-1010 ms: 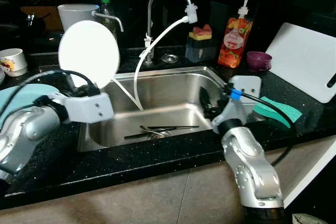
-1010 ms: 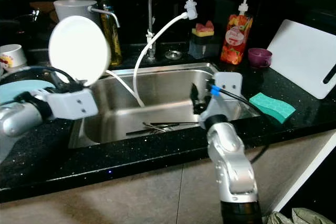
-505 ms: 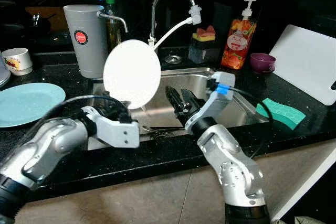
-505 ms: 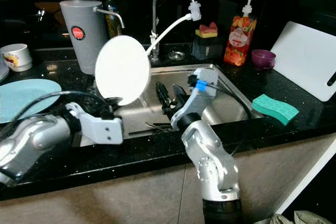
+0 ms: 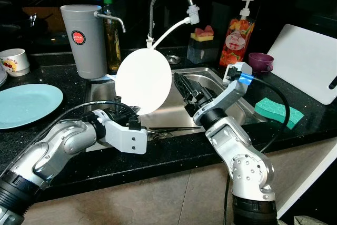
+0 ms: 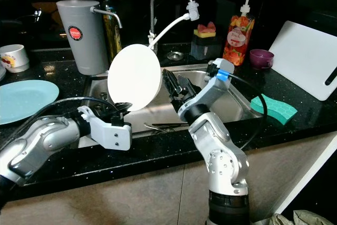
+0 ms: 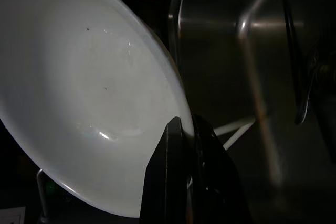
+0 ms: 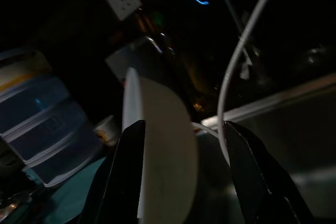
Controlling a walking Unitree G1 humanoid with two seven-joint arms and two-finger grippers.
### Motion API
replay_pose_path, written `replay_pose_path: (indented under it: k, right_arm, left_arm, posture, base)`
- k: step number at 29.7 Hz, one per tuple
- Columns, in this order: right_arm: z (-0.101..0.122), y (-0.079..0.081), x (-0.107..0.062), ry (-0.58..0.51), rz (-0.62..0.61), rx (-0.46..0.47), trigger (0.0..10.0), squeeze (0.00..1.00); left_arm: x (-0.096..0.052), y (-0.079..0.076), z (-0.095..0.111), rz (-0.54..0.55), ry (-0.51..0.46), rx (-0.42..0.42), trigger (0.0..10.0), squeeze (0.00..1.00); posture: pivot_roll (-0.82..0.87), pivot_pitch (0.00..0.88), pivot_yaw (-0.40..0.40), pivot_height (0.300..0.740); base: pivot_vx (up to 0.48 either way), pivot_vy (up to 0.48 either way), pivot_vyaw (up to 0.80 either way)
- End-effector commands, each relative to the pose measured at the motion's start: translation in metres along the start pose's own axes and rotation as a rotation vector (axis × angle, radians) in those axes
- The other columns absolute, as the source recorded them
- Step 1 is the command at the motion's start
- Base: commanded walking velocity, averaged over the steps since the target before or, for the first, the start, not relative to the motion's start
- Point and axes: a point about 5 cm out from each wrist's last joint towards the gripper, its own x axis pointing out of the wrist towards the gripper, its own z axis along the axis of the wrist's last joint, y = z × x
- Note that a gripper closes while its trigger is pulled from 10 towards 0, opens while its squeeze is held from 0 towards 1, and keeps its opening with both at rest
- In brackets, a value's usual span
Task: Kitchen organization
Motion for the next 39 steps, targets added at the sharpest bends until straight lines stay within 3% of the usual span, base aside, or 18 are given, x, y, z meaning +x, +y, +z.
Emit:
replay_pose_path:
  k: [1, 4, 12, 15, 19, 24, 28, 29, 30, 38, 39]
  right_arm:
    - [0.003, 0.022, 0.003, -0.025, 0.088, -0.021, 10.0, 0.0]
    - [-0.004, 0.027, 0.007, 0.018, 0.085, -0.099, 10.0, 0.0]
    - [-0.013, 0.026, 0.013, 0.073, 0.06, -0.177, 10.0, 0.0]
    - [-0.02, 0.018, 0.015, 0.118, -0.003, -0.223, 10.0, 0.0]
    - [-0.034, -0.005, 0.018, 0.207, -0.16, -0.344, 10.0, 0.0]
    - [-0.04, -0.023, 0.019, 0.248, -0.269, -0.387, 10.0, 0.0]
    - [-0.043, -0.028, 0.02, 0.26, -0.305, -0.391, 9.8, 0.0]
    - [-0.042, -0.029, 0.02, 0.253, -0.309, -0.384, 1.1, 0.0]
    - [-0.042, -0.029, 0.021, 0.243, -0.31, -0.372, 0.0, 0.0]
    - [-0.04, -0.028, 0.024, 0.212, -0.317, -0.357, 0.0, 0.0]
    - [-0.041, -0.029, 0.025, 0.212, -0.318, -0.356, 0.0, 0.0]
  left_arm:
    - [0.003, -0.002, -0.002, -0.034, -0.001, 0.022, 10.0, 0.0]
    - [0.01, 0.001, 0.004, -0.037, -0.033, 0.039, 10.0, 0.0]
    - [0.022, 0.001, 0.013, -0.045, -0.095, 0.069, 10.0, 0.0]
    - [0.023, 0.004, 0.016, -0.031, -0.111, 0.077, 10.0, 0.0]
    - [0.026, 0.007, 0.016, -0.003, -0.115, 0.095, 10.0, 0.0]
    - [0.026, 0.009, 0.013, 0.017, -0.092, 0.111, 10.0, 0.0]
    - [0.026, 0.007, 0.014, 0.016, -0.1, 0.111, 10.0, 0.0]
    - [0.026, 0.005, 0.015, 0.014, -0.102, 0.11, 10.0, 0.0]
    - [0.026, 0.003, 0.015, 0.012, -0.102, 0.106, 10.0, 0.0]
    - [0.028, 0.0, 0.015, 0.018, -0.101, 0.097, 10.0, 0.0]
    - [0.028, -0.002, 0.016, 0.02, -0.1, 0.07, 10.0, 1.0]
  posture:
    - [0.13, 0.08, -0.046, 0.74]
    - [0.13, 0.079, -0.048, 0.74]
    - [0.13, 0.071, -0.051, 0.74]
    - [0.13, 0.071, -0.051, 0.74]
    - [0.13, 0.059, -0.056, 0.74]
    - [0.14, 0.055, -0.061, 0.74]
    - [0.14, 0.055, -0.061, 0.74]
    - [0.14, 0.055, -0.061, 0.74]
    - [0.14, 0.048, -0.063, 0.74]
    - [0.14, 0.045, -0.062, 0.74]
    - [0.14, 0.045, -0.062, 0.74]
  base:
    - [0.0, 0.0, 0.0]
    - [0.0, 0.0, 0.0]
    - [0.0, 0.0, 0.0]
    - [0.0, 0.0, 0.0]
    - [0.0, 0.0, 0.0]
    - [0.0, 0.0, 0.0]
    - [0.0, 0.0, 0.0]
    - [0.0, 0.0, 0.0]
    - [0.0, 0.0, 0.0]
    - [0.0, 0.0, 0.0]
    - [0.0, 0.0, 0.0]
